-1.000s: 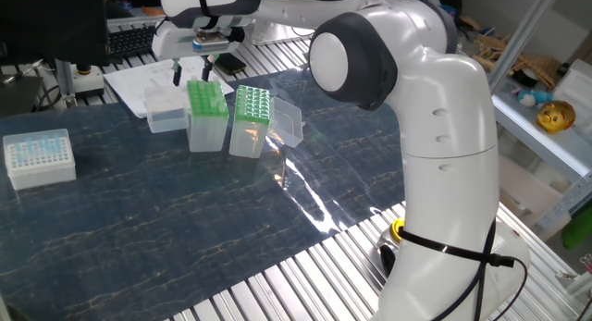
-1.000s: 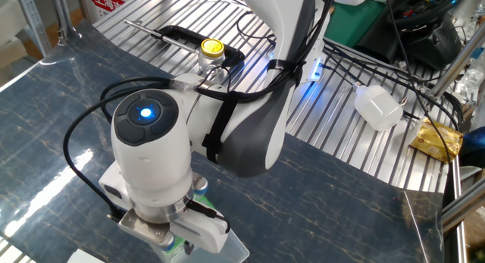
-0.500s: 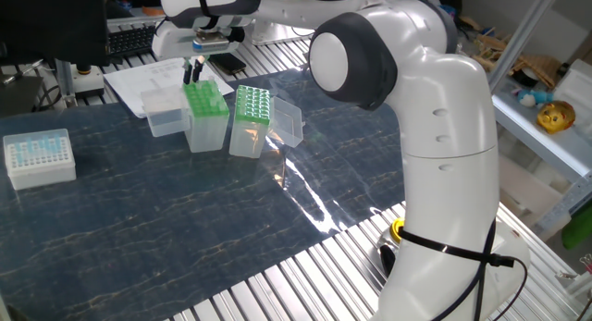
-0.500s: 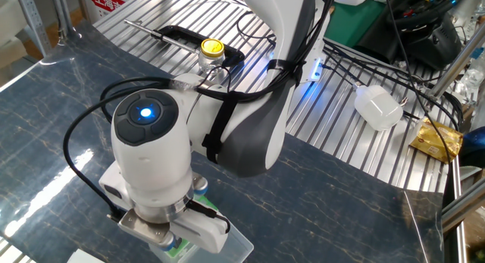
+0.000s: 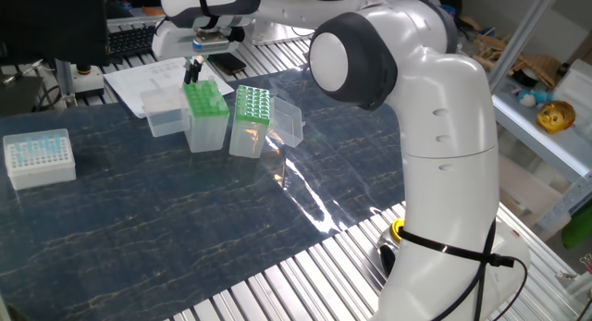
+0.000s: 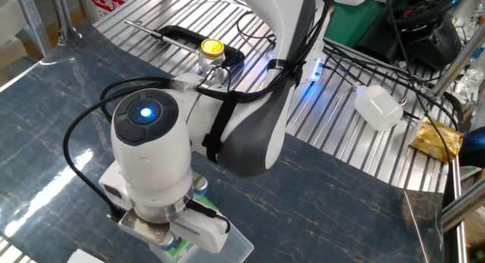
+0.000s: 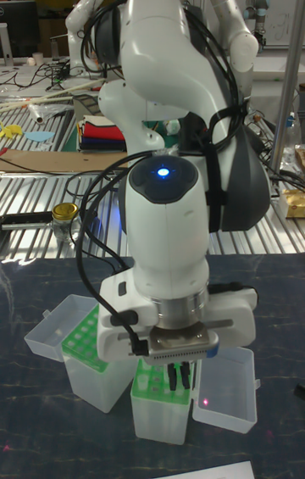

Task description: Transfer all large pipette tips from one holder to another

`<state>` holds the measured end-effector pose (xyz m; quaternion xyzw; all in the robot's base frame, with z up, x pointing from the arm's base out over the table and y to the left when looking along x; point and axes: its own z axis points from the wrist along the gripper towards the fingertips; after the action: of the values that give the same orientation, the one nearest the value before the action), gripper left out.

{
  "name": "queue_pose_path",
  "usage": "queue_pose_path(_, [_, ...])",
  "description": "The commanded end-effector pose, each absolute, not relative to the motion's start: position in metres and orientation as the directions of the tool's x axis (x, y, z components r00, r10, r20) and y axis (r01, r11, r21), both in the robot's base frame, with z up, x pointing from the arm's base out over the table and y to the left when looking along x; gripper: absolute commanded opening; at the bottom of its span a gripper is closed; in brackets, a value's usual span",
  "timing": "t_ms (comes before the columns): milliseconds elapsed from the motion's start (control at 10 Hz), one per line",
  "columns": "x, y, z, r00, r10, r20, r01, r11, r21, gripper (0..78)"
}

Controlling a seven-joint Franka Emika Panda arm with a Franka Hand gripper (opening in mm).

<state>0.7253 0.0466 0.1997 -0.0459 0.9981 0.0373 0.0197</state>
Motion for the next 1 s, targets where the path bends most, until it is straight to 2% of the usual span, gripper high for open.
queue_pose_path(100, [0.725,0.047,0.201,-0.995,-0.087,-0.049,-0.090,0.993,0.073,1.1])
queue_pose_path(200, [0.725,0.047,0.201,-0.995,-0.087,-0.049,-0.090,0.993,0.073,1.1])
queue_pose_path(300, [0.728,0.042,0.224,-0.997,-0.072,-0.039,-0.075,0.995,0.070,1.1])
queue_pose_path(1000, [0.728,0.040,0.234,-0.997,-0.062,-0.039,-0.065,0.995,0.071,1.1])
